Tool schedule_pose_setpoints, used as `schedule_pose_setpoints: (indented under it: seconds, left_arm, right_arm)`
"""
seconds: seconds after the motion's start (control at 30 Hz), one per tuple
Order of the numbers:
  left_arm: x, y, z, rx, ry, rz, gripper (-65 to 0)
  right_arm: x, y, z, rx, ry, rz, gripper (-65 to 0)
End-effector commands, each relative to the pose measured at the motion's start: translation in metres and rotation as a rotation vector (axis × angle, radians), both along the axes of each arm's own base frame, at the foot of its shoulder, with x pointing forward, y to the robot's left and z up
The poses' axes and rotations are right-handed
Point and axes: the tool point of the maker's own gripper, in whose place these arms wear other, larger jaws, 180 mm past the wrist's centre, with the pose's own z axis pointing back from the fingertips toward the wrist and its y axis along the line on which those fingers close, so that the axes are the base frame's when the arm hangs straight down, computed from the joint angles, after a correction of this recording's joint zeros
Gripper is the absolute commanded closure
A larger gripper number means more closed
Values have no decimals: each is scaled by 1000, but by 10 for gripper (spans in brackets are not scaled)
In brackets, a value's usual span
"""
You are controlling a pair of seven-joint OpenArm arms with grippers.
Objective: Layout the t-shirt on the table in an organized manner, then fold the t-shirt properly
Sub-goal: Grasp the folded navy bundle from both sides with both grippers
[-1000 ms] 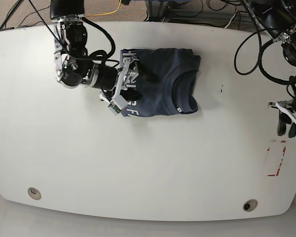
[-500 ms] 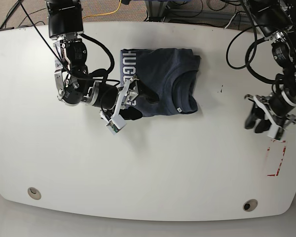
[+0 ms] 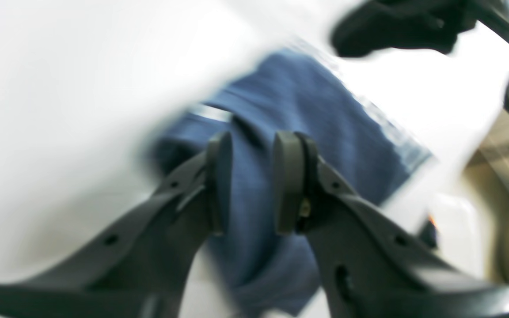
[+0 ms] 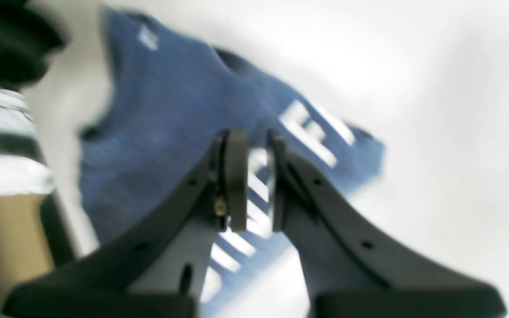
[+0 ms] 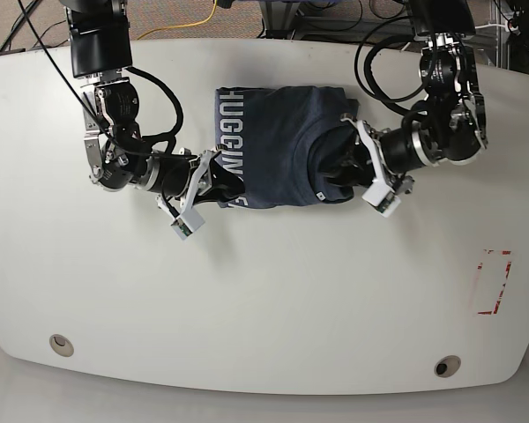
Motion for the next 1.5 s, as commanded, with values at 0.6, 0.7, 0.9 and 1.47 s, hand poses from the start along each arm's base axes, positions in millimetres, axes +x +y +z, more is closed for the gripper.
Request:
schedule_pose_setpoints:
  seconds: [0.6, 0.7, 0.9, 1.47]
  left_arm:
    - [5, 16, -87, 307, 160, -150, -111]
    - [19, 15, -86, 337, 142, -189, -111]
    - [43, -2, -72, 373, 82, -261, -111]
    - [35, 13, -11, 402, -108, -190, -111]
  right_arm:
    - [-40, 1, -13, -193, -153, 87, -59]
    - [-53, 7, -8, -168, -165, 92, -59]
    - [-75, 24, -1, -116, -159, 79, -59]
    - [-31, 25, 39, -144, -287, 54, -59]
